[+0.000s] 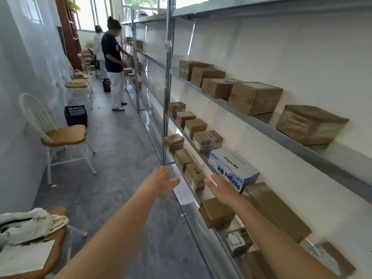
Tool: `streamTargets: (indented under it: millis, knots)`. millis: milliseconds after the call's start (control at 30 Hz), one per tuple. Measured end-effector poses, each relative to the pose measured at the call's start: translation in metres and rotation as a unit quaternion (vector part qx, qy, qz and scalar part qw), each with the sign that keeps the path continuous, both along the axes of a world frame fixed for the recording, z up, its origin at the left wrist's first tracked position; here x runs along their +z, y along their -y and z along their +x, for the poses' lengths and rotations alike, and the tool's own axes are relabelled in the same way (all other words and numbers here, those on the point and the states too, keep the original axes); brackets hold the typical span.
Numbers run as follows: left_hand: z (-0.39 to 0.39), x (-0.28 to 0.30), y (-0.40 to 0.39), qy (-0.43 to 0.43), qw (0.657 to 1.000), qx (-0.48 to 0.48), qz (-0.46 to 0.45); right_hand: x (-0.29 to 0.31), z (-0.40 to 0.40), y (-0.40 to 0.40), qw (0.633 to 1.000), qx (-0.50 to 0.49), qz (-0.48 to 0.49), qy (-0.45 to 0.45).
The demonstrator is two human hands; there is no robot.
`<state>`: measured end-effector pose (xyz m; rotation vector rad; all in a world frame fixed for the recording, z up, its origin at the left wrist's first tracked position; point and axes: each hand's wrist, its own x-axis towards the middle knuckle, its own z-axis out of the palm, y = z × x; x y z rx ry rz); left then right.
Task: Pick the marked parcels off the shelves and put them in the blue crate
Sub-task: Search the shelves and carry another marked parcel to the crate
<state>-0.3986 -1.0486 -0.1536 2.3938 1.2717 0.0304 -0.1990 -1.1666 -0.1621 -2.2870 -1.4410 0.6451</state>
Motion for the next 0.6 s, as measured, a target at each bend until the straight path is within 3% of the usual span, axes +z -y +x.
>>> streamTargets:
  millis: [333, 600]
  knots:
    - [0.021, 0.025, -0.184, 0.053, 0.999, 0.009, 0.007, 0.018, 0.016, -0.202, 0.998, -0.007, 0.049, -0.047]
    - [0.056, 0.035, -0.304, 0.044, 0.996, -0.034, 0.070, 0.042, 0.045, -0.329, 0.999, 0.024, 0.044, 0.018]
